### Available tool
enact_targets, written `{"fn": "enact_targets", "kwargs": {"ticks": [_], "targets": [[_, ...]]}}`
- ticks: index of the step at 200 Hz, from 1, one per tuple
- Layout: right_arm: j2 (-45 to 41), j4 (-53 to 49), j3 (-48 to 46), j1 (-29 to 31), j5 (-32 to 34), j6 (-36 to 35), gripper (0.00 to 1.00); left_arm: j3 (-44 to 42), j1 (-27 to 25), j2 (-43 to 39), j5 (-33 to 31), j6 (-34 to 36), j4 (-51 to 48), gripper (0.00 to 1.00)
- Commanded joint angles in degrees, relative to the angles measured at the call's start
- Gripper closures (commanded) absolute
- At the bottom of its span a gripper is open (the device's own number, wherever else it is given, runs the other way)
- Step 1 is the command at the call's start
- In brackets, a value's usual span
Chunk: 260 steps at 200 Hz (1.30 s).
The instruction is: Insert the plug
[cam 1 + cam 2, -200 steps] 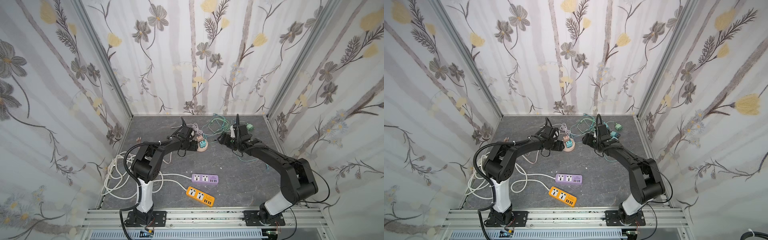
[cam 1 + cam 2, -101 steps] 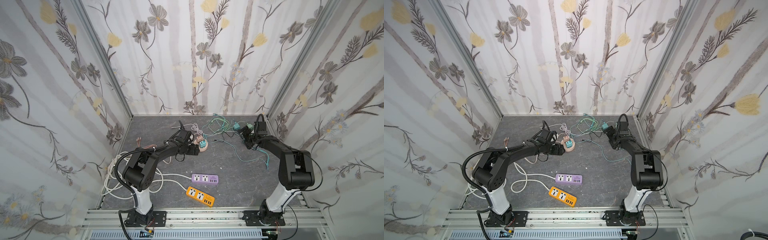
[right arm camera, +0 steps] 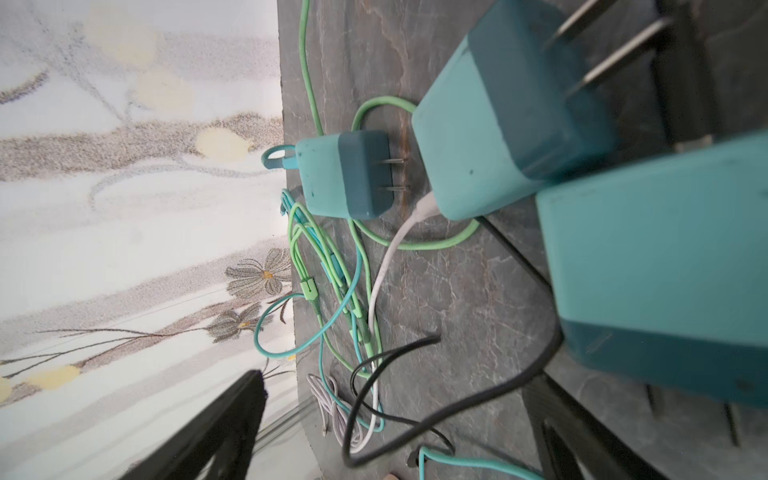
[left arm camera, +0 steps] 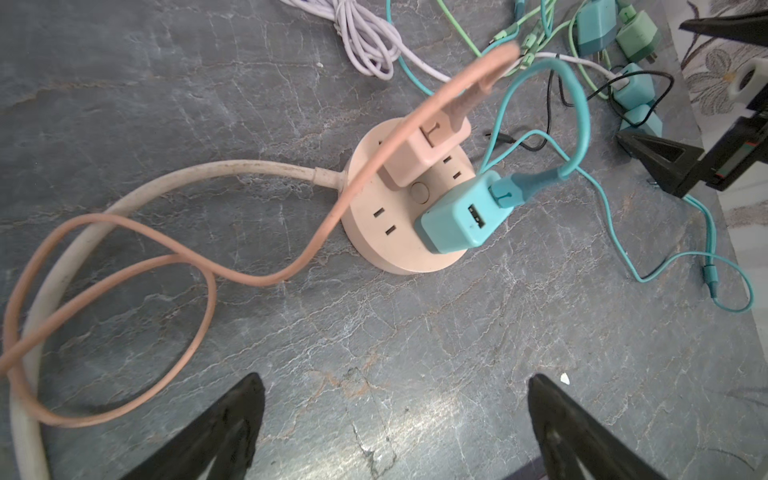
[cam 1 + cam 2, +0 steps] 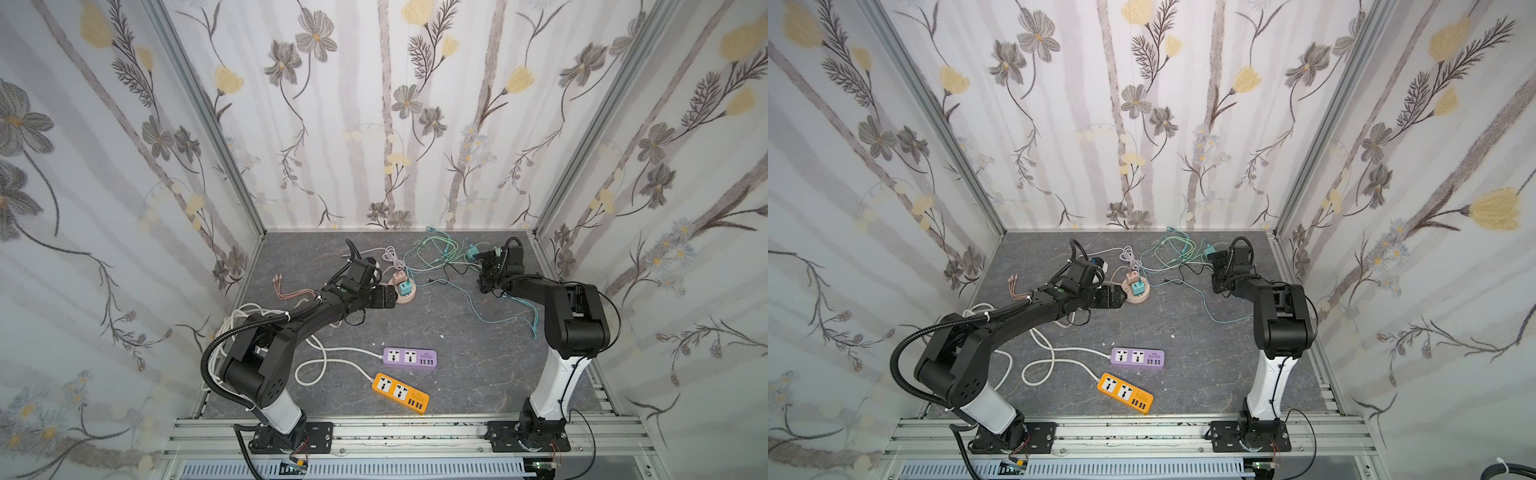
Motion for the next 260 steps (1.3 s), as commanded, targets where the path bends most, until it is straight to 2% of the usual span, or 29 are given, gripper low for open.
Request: {"fn": "enact_targets", "kwargs": {"ticks": [1, 9, 18, 35, 59, 74, 96, 117, 149, 168, 173, 184, 188, 200, 212, 220, 230, 236, 260], "targets": [[0.7, 6.7, 1.0, 0.1, 4.6, 2.4, 0.12, -1.6, -2.2, -2.5, -3.4, 1.3, -0.2, 0.00], [0.6, 7.3, 0.9, 0.1, 6.5, 1.7, 0.19, -1.9, -3.5, -3.4, -5.5, 2.4, -1.5, 0.00], [0.3, 8.0, 0.9, 0.1, 8.6, 0.2, 0.32, -2.4, -4.7, -4.5, -7.2, 3.3, -3.1, 0.00], [-0.1, 10.7, 1.3, -0.1, 10.4, -3.8, 0.53, -3.4, -6.9, -6.5, -6.9, 5.8, -5.1, 0.00], [-2.6, 12.7, 2.1, -0.4, 11.4, -9.5, 0.79, -5.5, -13.8, -10.5, -6.7, 14.9, -7.5, 0.00], [-5.6, 12.3, 2.4, -0.3, 12.3, -14.3, 0.92, -6.4, -17.4, -11.7, -6.2, 19.3, -8.8, 0.00], [-11.0, 11.3, 2.2, -0.3, 12.6, -21.3, 1.00, -5.9, -22.0, -9.6, -9.2, 24.1, -12.6, 0.00], [-16.7, 8.6, 2.3, -0.2, 12.3, -27.3, 1.00, -5.2, -25.7, -5.7, -15.0, 27.1, -13.8, 0.00], [-24.5, 4.2, 2.2, -0.2, 12.1, -35.4, 1.00, -3.2, -28.0, -0.7, -15.6, 29.5, -13.8, 0.00], [-26.1, -1.4, 2.5, -0.3, 12.3, -35.6, 1.00, -2.4, -28.8, 1.3, -15.8, 30.1, -14.2, 0.00], [-25.9, -3.8, 2.9, -0.3, 12.0, -34.3, 0.91, -2.4, -28.9, 1.7, -16.2, 30.1, -14.2, 0.00], [-24.6, -9.0, 3.6, -0.3, 9.8, -30.6, 0.62, -2.6, -28.9, 2.7, -17.5, 30.3, -14.1, 0.00], [-23.8, -9.9, 3.7, -0.3, 8.3, -29.3, 0.55, -2.7, -28.9, 3.1, -18.3, 30.4, -14.0, 0.00], [-21.2, -11.0, 3.3, -0.2, 4.5, -24.6, 0.46, -3.4, -28.7, 4.0, -20.2, 30.5, -13.3, 0.00], [-18.9, -9.9, 2.1, 0.1, 3.6, -20.0, 0.38, -3.9, -28.1, 4.9, -21.4, 30.4, -12.3, 0.00], [-17.6, -8.6, 1.3, 0.3, 4.0, -17.2, 0.26, -4.1, -27.5, 5.5, -21.6, 30.3, -11.9, 0.00], [-16.0, -6.8, 0.5, 0.6, 4.5, -13.5, 0.17, -3.9, -26.9, 5.9, -21.8, 30.2, -11.5, 0.00], [-15.0, -5.5, 0.3, 0.8, 4.6, -11.8, 0.02, -3.9, -26.7, 6.1, -21.9, 30.2, -11.3, 0.00], [-11.1, -4.1, 0.8, 2.3, 6.8, -6.8, 0.00, -4.0, -25.6, 6.4, -21.3, 31.2, -9.9, 0.00]]}}
